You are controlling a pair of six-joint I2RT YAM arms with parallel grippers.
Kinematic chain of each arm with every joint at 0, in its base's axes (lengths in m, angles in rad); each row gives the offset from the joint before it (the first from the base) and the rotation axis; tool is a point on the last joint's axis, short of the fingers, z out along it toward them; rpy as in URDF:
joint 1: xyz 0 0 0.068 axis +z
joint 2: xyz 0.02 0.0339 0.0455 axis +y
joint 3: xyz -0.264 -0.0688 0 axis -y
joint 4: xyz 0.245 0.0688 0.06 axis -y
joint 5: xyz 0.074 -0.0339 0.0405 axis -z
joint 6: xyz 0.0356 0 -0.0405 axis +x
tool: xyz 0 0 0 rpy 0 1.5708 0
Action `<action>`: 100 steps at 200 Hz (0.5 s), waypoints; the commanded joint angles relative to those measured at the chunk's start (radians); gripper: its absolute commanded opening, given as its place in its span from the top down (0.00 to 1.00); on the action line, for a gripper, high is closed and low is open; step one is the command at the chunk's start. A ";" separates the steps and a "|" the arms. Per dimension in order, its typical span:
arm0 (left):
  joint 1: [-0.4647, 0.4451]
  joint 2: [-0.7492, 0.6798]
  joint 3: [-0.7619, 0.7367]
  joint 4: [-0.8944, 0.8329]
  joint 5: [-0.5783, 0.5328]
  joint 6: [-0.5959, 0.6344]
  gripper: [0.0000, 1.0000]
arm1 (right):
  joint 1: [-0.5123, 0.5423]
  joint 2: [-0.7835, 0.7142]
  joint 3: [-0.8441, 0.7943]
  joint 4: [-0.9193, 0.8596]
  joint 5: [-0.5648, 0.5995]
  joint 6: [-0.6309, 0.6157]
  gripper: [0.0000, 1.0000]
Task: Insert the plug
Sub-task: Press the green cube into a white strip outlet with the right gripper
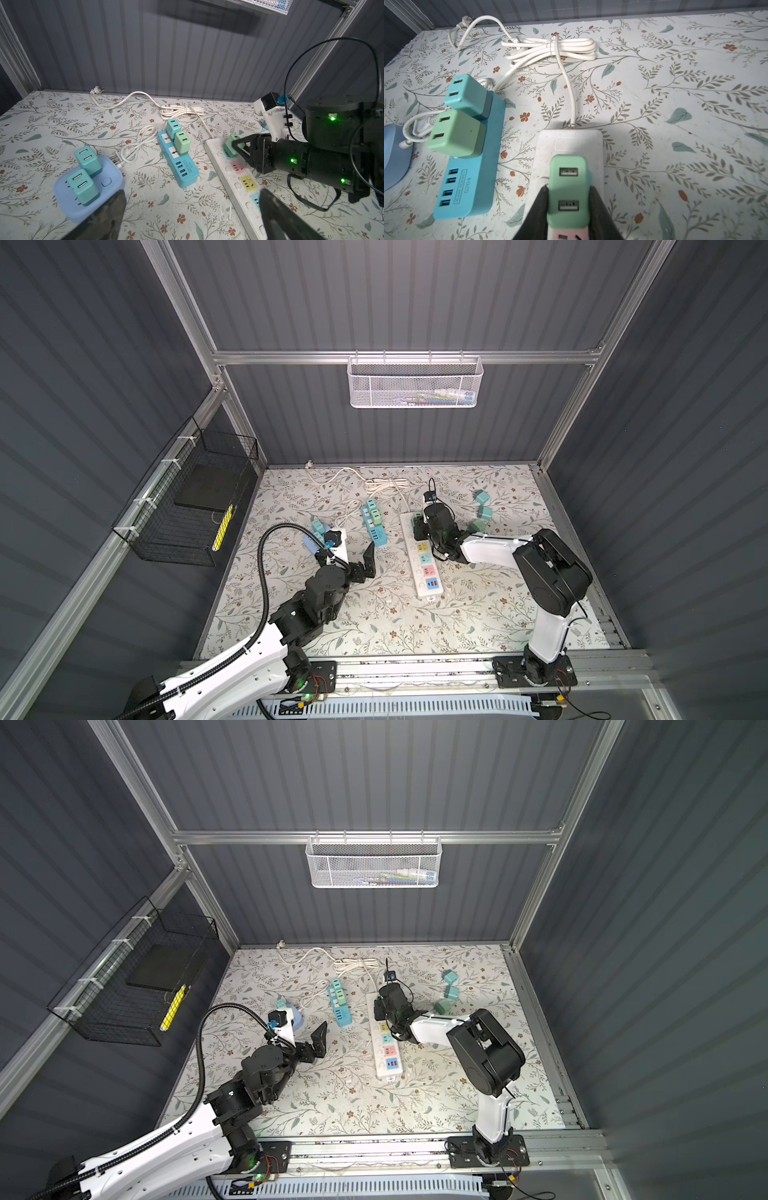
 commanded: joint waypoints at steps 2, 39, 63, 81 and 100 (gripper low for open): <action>0.002 -0.005 0.005 -0.012 -0.018 0.014 0.01 | 0.019 0.019 0.031 -0.061 0.053 -0.044 0.84; 0.001 -0.012 0.006 -0.012 -0.016 0.013 0.01 | 0.065 0.039 0.075 -0.162 0.126 -0.087 0.84; 0.002 -0.012 0.012 -0.023 -0.015 0.007 0.01 | 0.081 0.083 0.143 -0.284 0.155 -0.091 0.83; 0.001 -0.017 0.013 -0.027 -0.011 0.004 0.01 | 0.083 0.116 0.170 -0.342 0.152 -0.073 0.83; 0.001 -0.024 0.020 -0.039 -0.010 0.003 0.01 | 0.082 0.145 0.205 -0.419 0.151 -0.058 0.83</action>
